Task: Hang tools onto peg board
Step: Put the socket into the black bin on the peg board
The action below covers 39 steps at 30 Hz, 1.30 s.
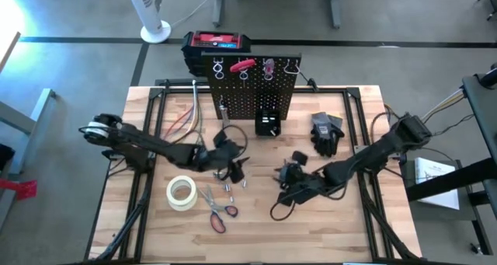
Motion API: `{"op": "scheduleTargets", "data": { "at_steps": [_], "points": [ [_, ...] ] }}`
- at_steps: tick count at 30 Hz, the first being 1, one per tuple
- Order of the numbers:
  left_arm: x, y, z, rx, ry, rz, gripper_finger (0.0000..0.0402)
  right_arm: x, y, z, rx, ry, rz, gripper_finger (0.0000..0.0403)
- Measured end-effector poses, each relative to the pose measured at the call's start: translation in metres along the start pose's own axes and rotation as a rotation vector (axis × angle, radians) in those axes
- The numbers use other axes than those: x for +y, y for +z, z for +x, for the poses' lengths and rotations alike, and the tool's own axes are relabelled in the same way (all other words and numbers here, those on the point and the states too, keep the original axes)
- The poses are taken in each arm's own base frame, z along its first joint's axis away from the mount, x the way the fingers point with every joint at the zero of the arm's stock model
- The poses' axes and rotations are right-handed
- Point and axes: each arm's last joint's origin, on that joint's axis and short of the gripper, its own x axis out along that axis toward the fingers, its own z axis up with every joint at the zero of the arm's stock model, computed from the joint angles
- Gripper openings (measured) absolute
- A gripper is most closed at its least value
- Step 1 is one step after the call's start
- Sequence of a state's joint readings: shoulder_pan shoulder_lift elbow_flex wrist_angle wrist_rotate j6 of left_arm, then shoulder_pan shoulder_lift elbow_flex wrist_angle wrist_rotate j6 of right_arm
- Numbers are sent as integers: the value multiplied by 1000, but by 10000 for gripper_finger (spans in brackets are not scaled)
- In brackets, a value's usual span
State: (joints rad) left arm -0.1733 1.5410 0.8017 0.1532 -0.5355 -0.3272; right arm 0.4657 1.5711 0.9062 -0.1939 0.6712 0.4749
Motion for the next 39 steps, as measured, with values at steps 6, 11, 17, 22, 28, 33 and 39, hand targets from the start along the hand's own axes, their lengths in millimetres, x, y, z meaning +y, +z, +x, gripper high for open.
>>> {"op": "scheduleTargets", "data": {
  "at_steps": [6,11,17,22,28,33,39],
  "points": [
    [6,-34,-18,39,-22,-112,196,17,3,32,-83,136,-41,153],
    [7,-47,-26,55,-39,-148,196,24,0,61,-159,189,-87,198],
    [1,-51,-34,41,-43,-127,196,25,-19,100,-131,150,-75,268],
    [-1,-55,-37,41,-40,-107,196,28,-28,132,-75,153,-25,312],
    [-1,-61,-38,55,-40,-116,196,30,-28,149,-32,204,4,326],
    [1,-66,-38,67,-34,-139,196,26,-25,155,29,221,29,298],
    [1,-69,-39,74,-34,-159,196,21,-23,155,43,215,21,199]
  ]
}}
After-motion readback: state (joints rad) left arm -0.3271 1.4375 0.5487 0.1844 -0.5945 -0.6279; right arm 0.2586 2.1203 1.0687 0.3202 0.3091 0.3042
